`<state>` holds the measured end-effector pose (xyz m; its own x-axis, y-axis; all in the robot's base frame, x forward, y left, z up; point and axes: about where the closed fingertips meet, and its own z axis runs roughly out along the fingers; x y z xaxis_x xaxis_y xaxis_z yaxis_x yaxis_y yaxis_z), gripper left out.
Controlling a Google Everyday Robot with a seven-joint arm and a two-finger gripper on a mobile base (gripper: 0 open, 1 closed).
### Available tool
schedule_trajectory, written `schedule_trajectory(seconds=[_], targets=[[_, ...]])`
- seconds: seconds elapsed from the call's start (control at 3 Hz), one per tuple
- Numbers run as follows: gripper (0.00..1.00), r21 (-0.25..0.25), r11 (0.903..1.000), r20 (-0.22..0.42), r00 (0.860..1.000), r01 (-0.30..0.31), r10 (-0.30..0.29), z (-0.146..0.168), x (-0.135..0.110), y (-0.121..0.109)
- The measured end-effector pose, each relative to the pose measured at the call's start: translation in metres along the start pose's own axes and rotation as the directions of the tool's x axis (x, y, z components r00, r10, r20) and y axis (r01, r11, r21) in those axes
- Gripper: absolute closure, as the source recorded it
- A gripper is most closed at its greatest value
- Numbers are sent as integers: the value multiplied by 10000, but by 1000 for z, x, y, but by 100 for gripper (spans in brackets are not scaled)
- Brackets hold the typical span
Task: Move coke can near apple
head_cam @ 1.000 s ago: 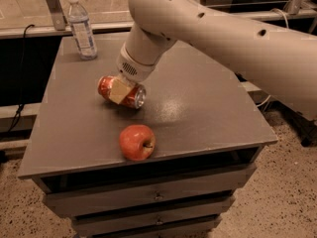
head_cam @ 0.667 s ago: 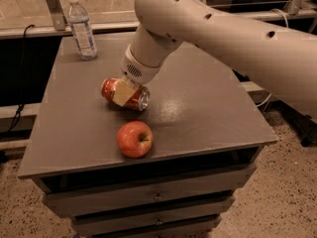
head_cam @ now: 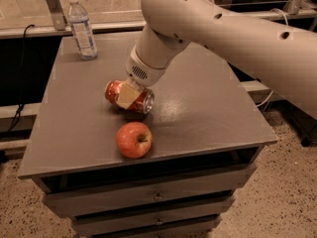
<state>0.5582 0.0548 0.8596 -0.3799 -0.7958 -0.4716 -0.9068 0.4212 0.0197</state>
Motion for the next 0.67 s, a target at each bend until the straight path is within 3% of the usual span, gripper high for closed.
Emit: schedule_trajectory(seconds=[0.67], targets=[[36, -158, 9998, -109, 9999, -100, 98, 1, 6, 8]])
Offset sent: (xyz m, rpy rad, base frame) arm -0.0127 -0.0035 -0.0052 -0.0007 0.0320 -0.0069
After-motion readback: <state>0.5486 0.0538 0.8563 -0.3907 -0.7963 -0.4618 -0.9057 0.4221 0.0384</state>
